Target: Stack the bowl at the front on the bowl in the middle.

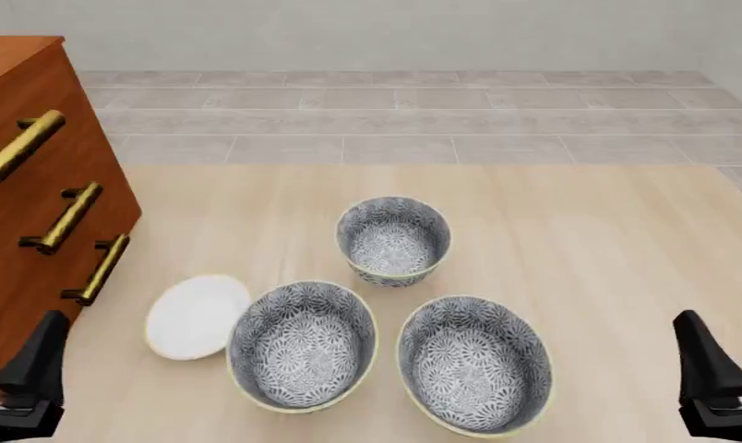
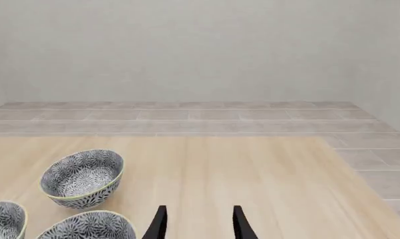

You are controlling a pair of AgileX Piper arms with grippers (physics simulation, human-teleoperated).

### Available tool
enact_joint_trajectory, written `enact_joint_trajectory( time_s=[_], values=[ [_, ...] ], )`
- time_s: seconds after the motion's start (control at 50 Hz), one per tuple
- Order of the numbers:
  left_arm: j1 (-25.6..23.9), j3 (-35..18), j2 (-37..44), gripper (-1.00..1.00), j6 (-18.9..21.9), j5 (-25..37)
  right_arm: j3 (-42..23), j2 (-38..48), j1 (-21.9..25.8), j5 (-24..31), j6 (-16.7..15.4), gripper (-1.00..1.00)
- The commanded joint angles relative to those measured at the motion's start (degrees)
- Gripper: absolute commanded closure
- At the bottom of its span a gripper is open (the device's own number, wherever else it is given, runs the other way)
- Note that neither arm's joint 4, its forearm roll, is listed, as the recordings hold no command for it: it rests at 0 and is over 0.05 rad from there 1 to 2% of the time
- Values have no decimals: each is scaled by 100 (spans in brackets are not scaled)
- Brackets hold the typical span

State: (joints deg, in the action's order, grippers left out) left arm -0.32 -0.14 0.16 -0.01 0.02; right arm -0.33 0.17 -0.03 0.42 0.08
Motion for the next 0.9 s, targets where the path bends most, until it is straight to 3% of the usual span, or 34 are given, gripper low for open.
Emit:
enact_joint_trajectory(
  time_s=[0.02,0.36,0.38,0.4,0.64,0.68,0.76,0.84,0.88,0.9],
  values=[
    [32,-14,29,-100,0,-11,-4,24,12,-38,0,-100],
    [32,-4,43,-100,-2,-34,17,41,25,-63,8,-100],
    [15,-28,0,-100,3,27,26,858,162,-1104,-12,-100],
    [32,-1,51,-100,-2,-44,15,136,23,-155,8,-100],
    [32,0,71,-100,-1,-63,10,61,46,-80,-7,-100],
    [32,-8,78,-100,0,-62,8,321,120,-234,-280,-100],
    [32,0,78,-100,2,-78,-16,1599,409,-1023,-482,-100],
    [32,-11,78,-100,-1,-58,-503,2012,732,-758,-621,-100],
    [32,-2,76,-100,2,-74,-812,2042,981,-494,-213,-100],
    [33,-6,75,-100,2,-68,-879,2221,967,-503,-425,-100]
  ],
)
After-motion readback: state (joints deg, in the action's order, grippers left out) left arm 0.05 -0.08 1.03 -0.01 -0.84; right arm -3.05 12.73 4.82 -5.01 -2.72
